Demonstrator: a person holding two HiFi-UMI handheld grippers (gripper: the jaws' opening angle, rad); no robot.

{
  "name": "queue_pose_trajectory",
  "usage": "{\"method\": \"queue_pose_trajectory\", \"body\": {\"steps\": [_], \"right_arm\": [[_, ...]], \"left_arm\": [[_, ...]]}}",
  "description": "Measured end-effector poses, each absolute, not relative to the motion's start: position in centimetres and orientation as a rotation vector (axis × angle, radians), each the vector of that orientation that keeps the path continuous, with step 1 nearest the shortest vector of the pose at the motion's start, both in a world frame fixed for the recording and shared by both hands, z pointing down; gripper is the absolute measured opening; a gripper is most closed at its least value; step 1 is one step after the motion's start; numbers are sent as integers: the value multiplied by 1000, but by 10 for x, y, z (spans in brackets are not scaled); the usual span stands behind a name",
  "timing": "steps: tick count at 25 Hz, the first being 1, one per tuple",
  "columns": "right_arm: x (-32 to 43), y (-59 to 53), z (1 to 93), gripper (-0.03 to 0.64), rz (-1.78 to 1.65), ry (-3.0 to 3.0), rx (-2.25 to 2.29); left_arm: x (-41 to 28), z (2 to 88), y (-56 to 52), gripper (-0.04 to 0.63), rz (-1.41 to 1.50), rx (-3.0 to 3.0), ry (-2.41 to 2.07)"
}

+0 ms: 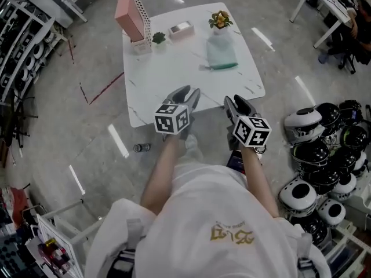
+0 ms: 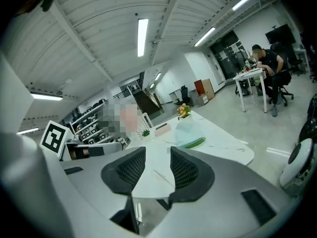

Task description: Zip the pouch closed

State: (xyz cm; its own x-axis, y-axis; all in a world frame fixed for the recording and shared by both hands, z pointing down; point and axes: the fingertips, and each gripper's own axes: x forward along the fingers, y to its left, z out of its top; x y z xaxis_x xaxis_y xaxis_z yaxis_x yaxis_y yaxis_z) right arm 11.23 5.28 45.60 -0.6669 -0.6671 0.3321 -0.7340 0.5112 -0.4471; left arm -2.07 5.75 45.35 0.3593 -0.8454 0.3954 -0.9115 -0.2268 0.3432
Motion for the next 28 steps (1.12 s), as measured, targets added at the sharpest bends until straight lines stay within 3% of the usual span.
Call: {"method": "queue_pose_trajectory", "body": {"steps": [11, 28], "right_arm": [[59, -25, 491, 153, 914, -2440, 1414], [22, -64, 521, 155, 957, -2323, 1427]], "left_arm": [[-59, 496, -45, 170, 312, 2200, -1277], [-71, 538, -85, 179, 413, 2214, -1104]]}}
